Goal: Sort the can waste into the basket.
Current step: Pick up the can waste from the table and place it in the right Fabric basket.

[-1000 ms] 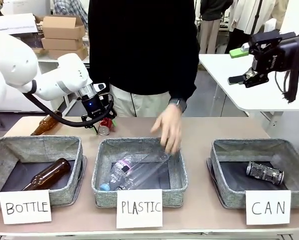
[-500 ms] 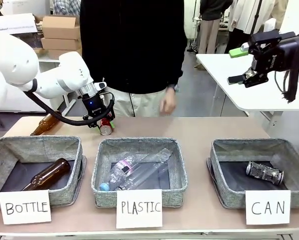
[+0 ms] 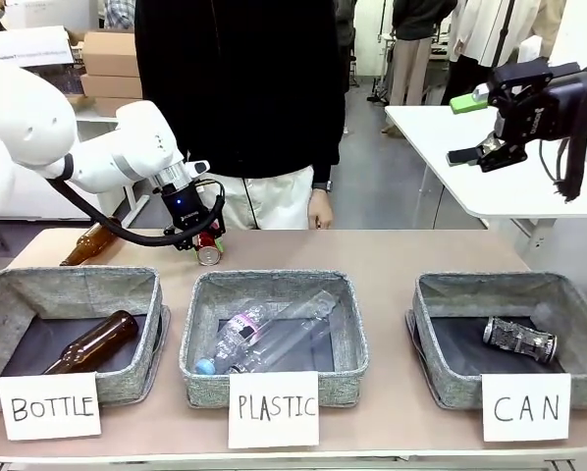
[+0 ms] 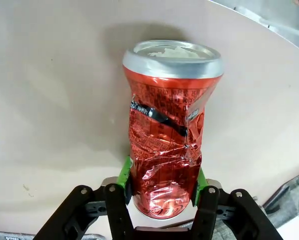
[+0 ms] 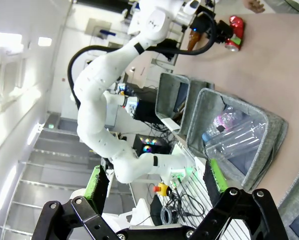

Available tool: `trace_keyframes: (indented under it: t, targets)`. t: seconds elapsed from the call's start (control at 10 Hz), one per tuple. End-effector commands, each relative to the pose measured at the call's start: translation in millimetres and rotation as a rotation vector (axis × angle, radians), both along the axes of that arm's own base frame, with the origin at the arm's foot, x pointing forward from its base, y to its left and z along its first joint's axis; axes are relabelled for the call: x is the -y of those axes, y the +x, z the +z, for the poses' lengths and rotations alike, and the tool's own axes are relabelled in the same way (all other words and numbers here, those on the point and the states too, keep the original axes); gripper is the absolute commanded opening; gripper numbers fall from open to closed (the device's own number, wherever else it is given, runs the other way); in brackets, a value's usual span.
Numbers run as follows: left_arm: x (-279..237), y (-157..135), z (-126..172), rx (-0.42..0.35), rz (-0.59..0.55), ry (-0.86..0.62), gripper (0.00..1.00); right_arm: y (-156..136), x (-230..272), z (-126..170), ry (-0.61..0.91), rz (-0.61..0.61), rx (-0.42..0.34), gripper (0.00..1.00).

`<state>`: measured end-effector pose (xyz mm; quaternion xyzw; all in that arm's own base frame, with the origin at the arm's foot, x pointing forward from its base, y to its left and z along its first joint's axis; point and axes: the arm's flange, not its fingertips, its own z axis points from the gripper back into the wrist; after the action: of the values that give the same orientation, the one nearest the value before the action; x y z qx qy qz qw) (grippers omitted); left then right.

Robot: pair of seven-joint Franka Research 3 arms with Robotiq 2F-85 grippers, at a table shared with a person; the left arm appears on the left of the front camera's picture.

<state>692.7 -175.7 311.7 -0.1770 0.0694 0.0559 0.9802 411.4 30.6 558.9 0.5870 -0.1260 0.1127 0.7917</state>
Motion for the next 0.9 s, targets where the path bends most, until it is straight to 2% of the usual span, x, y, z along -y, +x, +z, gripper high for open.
trace_keyframes:
  t: [0.0,0.1,0.2,0.3,0.4,0.5,0.6,0.7,0.8]
  targets:
    - [-9.3,-9.2,20.5,0.021,0.026,-0.017,0.00,-1.4,-0.4,-0.7,-0.005,-0.003,0.024,1.00]
    - [-26.4,-29.2,63.5,0.036,0.035,-0.087,0.00,-1.4,-0.4,-0.7,-0.005,-0.003,0.024,1.00]
    - [-47.4,-65.7,120.4,0.080,-0.027,-0.176,0.00,-1.4,-0.4,-0.7,-0.005,-0.003,0.024,1.00]
    - [-68.6,-116.0,178.2,0.079,-0.097,-0.244,0.00,-1.4,-0.4,-0.7,-0.005,-0.003,0.024,1.00]
    - [-81.0,-172.9,221.6,0.105,-0.156,-0.266,0.00,-1.4,-0.4,-0.7,-0.005,-0.003,0.024,1.00]
    - [-85.3,-233.5,251.3,0.131,-0.227,-0.287,0.00,-1.4,-0.4,-0.7,-0.005,-0.003,0.024,1.00]
    - [-87.3,-279.6,266.4,0.136,-0.296,-0.332,0.00,-1.4,-0.4,-0.7,-0.005,-0.003,0.024,1.00]
    - [-90.5,-314.5,273.3,0.192,-0.337,-0.365,0.00,-1.4,-0.4,-0.7,-0.005,-0.003,0.024,1.00]
    - [-94.0,-335.1,271.5,0.317,-0.268,-0.370,0.00,-1.4,-0.4,-0.7,-0.005,-0.003,0.024,1.00]
